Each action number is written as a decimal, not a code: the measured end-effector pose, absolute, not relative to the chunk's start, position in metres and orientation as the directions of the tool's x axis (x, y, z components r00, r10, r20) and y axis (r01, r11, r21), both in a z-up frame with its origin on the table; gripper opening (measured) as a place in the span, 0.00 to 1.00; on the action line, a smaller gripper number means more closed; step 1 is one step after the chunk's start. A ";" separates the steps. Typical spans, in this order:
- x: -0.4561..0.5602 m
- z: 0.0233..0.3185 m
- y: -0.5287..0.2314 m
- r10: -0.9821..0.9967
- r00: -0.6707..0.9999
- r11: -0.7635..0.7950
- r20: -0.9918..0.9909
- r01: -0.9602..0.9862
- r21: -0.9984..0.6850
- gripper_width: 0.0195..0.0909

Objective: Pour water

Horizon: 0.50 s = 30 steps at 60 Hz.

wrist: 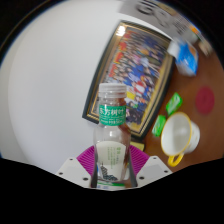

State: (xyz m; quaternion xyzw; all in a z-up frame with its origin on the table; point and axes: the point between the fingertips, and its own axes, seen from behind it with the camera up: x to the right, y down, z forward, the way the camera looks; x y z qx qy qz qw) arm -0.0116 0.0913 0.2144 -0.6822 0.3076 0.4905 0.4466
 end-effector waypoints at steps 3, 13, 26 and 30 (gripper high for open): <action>0.012 0.224 0.092 0.070 0.538 -0.369 -0.840 -0.768 -0.523 0.37; 0.100 0.243 0.100 0.114 0.912 -0.204 -0.394 -0.366 -0.908 0.36; 0.184 0.162 0.117 0.053 0.999 -0.226 -0.012 0.000 -0.974 0.35; 0.195 0.131 0.118 0.049 0.999 -0.257 0.002 0.014 -0.966 0.36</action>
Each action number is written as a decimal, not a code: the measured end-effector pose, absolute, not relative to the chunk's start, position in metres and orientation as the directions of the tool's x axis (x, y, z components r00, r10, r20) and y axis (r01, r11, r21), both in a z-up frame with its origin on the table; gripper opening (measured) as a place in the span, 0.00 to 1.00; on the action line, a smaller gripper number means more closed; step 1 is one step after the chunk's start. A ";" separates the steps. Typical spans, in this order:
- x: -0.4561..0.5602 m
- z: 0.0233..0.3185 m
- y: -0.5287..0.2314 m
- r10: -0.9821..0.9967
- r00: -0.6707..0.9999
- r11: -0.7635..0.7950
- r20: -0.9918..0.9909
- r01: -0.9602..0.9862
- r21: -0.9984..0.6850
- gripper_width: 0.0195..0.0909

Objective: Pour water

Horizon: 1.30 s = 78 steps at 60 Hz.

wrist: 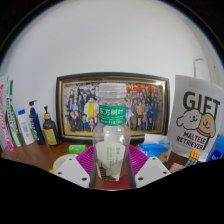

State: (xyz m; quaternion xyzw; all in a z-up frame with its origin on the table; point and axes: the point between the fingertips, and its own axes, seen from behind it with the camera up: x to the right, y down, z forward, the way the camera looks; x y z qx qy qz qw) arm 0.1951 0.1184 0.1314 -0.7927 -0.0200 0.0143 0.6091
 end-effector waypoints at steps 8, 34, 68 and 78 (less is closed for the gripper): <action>0.207 0.080 0.123 0.044 0.999 -0.309 -0.016 -0.002 -0.951 0.36; 0.213 0.061 0.113 0.048 0.999 -0.339 0.013 0.029 -0.940 0.83; 0.153 0.157 -0.118 -0.065 0.997 -0.552 0.045 0.002 -0.834 0.92; 0.113 0.189 -0.204 -0.063 0.997 -0.567 0.050 0.005 -0.823 0.92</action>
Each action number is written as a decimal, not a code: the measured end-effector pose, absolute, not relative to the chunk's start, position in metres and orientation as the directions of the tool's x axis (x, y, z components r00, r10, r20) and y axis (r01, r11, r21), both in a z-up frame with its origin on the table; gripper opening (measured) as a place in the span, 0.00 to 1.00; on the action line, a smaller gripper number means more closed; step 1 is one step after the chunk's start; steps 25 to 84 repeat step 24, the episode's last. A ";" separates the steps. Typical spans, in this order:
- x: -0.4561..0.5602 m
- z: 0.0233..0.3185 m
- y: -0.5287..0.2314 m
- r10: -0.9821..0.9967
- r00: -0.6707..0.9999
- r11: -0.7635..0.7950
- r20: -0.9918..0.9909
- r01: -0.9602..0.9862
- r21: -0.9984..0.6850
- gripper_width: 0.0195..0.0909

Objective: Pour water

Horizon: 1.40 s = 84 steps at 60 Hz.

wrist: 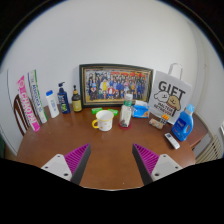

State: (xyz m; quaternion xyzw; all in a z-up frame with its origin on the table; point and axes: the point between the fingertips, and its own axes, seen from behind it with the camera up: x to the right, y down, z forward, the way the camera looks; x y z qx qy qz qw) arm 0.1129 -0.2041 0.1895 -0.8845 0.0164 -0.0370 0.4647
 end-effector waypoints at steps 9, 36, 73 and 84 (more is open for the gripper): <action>0.095 0.201 -0.255 -0.054 0.997 -0.584 0.058 0.015 -0.811 0.92; 0.092 0.217 -0.284 -0.044 0.993 -0.568 0.113 0.068 -0.820 0.93; 0.092 0.217 -0.284 -0.044 0.993 -0.568 0.113 0.068 -0.820 0.93; 0.092 0.217 -0.284 -0.044 0.993 -0.568 0.113 0.068 -0.820 0.93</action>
